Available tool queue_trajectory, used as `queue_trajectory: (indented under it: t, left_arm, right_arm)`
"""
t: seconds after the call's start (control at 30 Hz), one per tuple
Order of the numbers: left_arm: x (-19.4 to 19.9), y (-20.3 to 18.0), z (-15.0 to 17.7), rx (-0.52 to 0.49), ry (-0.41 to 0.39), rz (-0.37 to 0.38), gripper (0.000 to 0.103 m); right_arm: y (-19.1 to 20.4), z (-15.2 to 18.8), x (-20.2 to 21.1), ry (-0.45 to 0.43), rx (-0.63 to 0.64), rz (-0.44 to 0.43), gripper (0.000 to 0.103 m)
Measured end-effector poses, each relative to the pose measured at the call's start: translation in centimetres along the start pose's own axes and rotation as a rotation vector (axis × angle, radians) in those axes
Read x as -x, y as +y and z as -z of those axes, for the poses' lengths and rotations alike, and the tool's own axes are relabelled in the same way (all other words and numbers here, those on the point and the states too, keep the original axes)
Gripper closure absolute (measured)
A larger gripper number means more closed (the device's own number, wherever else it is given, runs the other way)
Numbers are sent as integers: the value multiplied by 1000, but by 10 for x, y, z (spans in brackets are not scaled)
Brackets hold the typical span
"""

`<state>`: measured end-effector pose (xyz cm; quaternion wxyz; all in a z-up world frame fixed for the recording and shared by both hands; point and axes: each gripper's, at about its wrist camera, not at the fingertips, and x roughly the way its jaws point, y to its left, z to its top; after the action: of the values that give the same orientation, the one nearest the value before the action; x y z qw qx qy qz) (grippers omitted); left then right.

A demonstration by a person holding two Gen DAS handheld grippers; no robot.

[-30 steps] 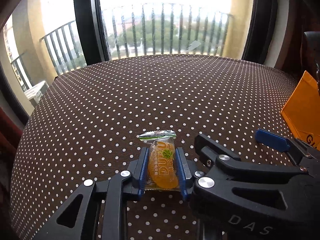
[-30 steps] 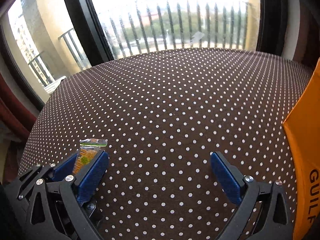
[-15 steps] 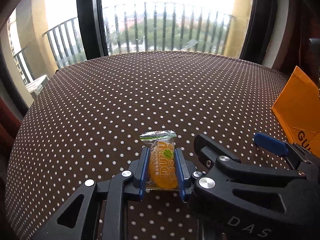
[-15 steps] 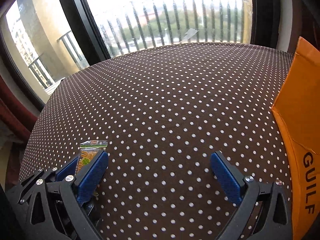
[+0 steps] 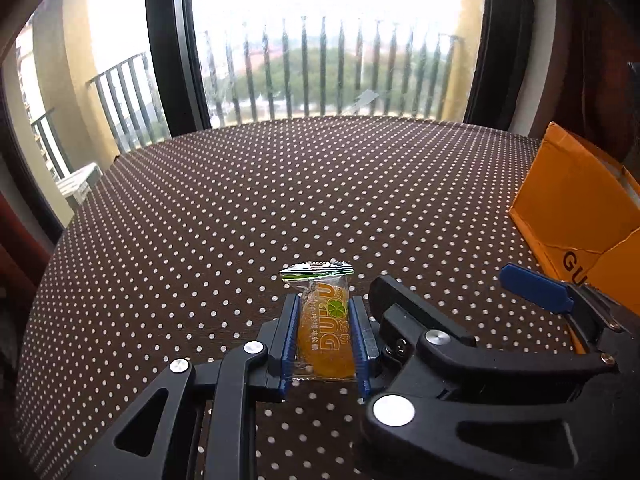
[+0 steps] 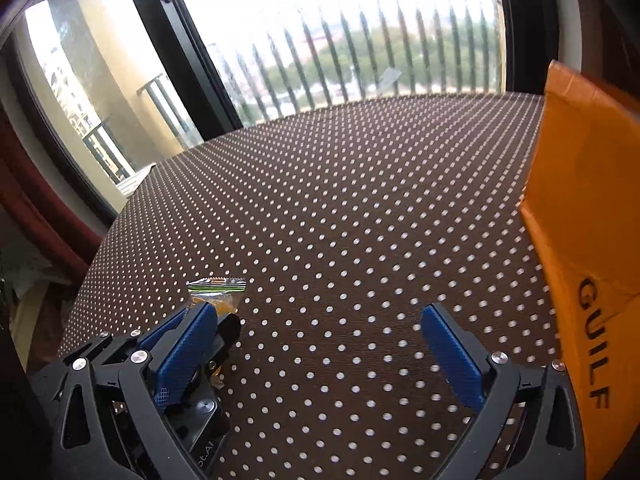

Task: Organize snacks
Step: 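Lift and carry the yellow jelly candy over the box with the left tool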

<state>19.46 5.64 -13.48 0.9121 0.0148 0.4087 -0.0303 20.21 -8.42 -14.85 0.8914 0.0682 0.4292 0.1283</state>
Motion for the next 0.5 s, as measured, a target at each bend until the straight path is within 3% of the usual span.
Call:
queue_trajectory:
  t: [0.5]
  left_arm:
    - [72, -32, -10, 23, -89, 28, 81]
  right_arm:
    - [3, -9, 75, -84, 82, 24, 0]
